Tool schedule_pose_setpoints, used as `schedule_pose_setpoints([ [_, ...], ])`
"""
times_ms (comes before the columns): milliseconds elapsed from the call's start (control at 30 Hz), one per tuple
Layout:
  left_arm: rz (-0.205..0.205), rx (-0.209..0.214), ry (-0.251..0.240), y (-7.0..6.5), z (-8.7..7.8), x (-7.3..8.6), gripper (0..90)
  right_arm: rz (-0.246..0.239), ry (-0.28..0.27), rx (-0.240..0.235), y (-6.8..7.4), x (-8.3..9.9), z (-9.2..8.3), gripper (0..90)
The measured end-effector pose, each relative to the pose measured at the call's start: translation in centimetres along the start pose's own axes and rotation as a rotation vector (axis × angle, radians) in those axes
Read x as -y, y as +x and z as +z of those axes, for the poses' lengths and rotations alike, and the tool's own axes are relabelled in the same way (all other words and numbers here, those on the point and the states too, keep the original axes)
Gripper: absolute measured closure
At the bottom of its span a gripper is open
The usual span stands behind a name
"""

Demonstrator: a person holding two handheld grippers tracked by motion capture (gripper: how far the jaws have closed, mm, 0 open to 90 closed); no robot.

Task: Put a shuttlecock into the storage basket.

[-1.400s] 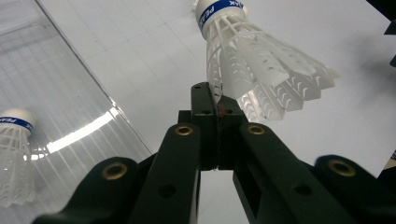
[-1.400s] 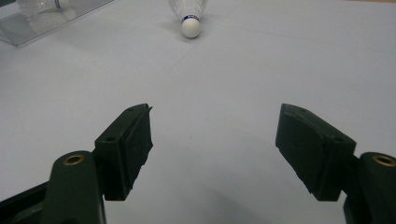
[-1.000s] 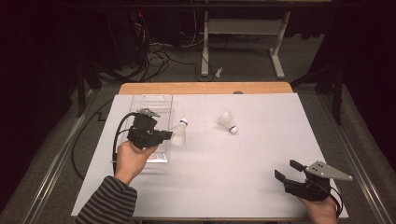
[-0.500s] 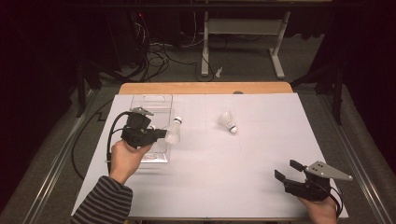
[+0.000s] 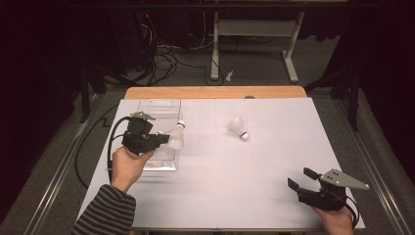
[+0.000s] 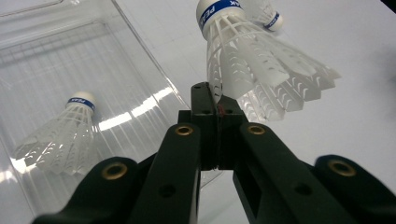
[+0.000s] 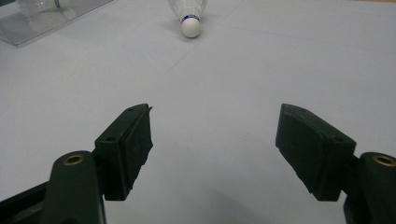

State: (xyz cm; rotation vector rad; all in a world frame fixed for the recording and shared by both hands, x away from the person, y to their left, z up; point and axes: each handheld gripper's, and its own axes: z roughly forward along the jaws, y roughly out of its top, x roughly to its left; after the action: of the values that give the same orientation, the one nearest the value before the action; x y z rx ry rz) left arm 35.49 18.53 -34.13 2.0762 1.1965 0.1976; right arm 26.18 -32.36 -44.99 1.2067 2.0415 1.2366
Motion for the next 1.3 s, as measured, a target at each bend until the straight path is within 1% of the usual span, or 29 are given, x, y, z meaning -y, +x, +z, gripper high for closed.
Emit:
schedule_pose_setpoints([
  [567,-0.044,-0.036,-0.009,1.7,-0.4,0.5,89.4,0.002,0.001,0.001,0.0,0.0,0.0,27.7],
  [867,-0.067,-0.058,-0.01,2.5,-0.3,0.6,89.4,0.001,0.001,0.002,0.1,0.0,0.0,27.7],
  [1000,-0.069,-0.064,-0.008,2.7,-0.1,0.6,89.3,0.001,0.001,0.001,0.1,0.0,0.0,27.7],
  [1300,-0.104,-0.075,-0.012,3.5,0.4,0.4,89.3,0.001,0.002,0.001,0.1,0.0,0.0,27.7],
])
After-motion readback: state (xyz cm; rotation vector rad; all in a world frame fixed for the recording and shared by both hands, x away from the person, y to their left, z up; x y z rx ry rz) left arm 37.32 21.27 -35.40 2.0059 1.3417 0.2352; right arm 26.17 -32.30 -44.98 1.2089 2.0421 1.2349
